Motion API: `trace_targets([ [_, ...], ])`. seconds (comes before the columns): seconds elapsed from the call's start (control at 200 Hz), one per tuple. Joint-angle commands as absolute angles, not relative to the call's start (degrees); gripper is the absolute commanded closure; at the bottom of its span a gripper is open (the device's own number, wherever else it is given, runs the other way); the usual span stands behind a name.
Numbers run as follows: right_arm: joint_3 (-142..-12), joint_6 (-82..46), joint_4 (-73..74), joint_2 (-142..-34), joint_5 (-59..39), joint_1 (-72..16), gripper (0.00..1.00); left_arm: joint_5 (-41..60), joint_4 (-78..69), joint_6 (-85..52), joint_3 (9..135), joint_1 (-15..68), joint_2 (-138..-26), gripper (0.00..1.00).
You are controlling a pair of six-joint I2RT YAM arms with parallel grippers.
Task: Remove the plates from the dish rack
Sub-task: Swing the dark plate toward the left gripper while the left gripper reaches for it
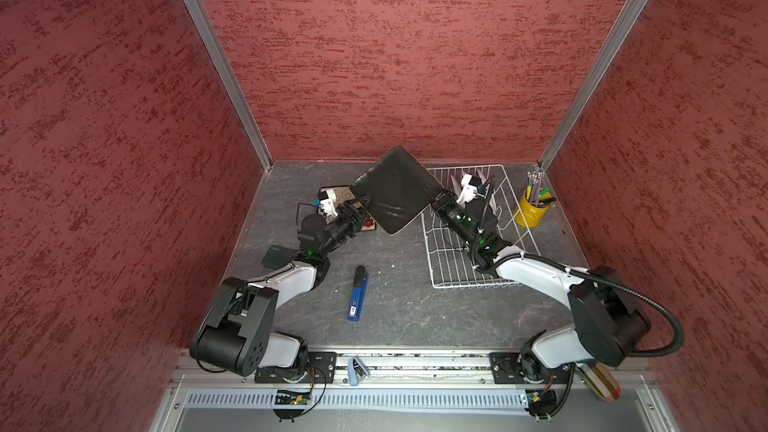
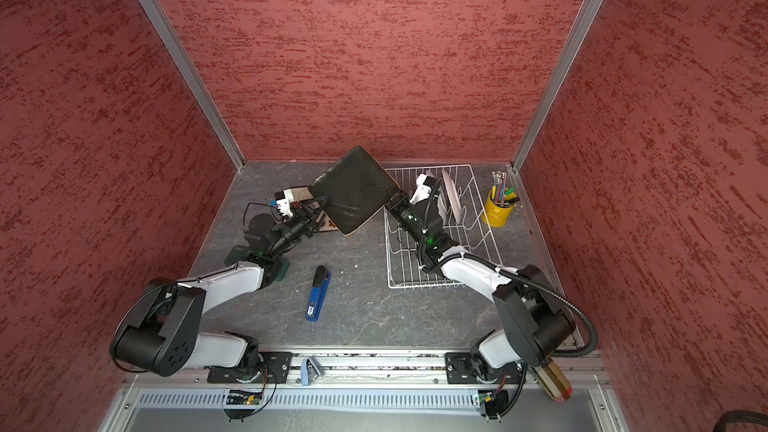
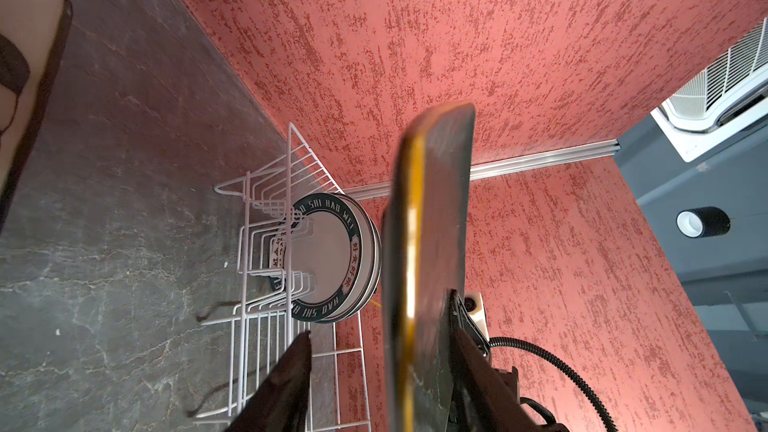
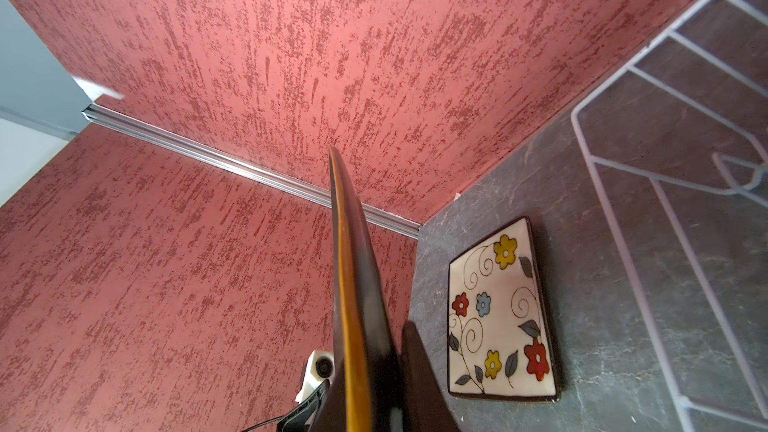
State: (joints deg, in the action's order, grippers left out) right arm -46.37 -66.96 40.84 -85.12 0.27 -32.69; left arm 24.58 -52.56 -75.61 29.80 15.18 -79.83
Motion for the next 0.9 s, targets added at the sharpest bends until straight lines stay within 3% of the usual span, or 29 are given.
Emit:
trace_targets([
  [0.0, -48.7, -71.1, 54.9, -83.0, -1.4, -32.2, 1.0, 25.4, -52.8, -74.2, 31.5, 15.4, -79.2, 0.52],
  [0.215, -49.6, -71.4, 54.5, -84.4, -1.9, -32.2, 1.0, 25.8, -51.1, -73.3, 32.4, 15.4, -79.1, 0.6],
  [0.521, -51.2, -72.4, 53.7, -85.9, -2.1, -32.2, 1.0, 26.1, -49.1, -72.2, 32.8, 16.0, -78.6, 0.63],
  [0.892, -51.0, -75.2, 57.7, -87.8, -1.9, -32.3, 1.0, 25.6, -49.0, -71.9, 32.8, 16.9, -78.7, 0.79],
])
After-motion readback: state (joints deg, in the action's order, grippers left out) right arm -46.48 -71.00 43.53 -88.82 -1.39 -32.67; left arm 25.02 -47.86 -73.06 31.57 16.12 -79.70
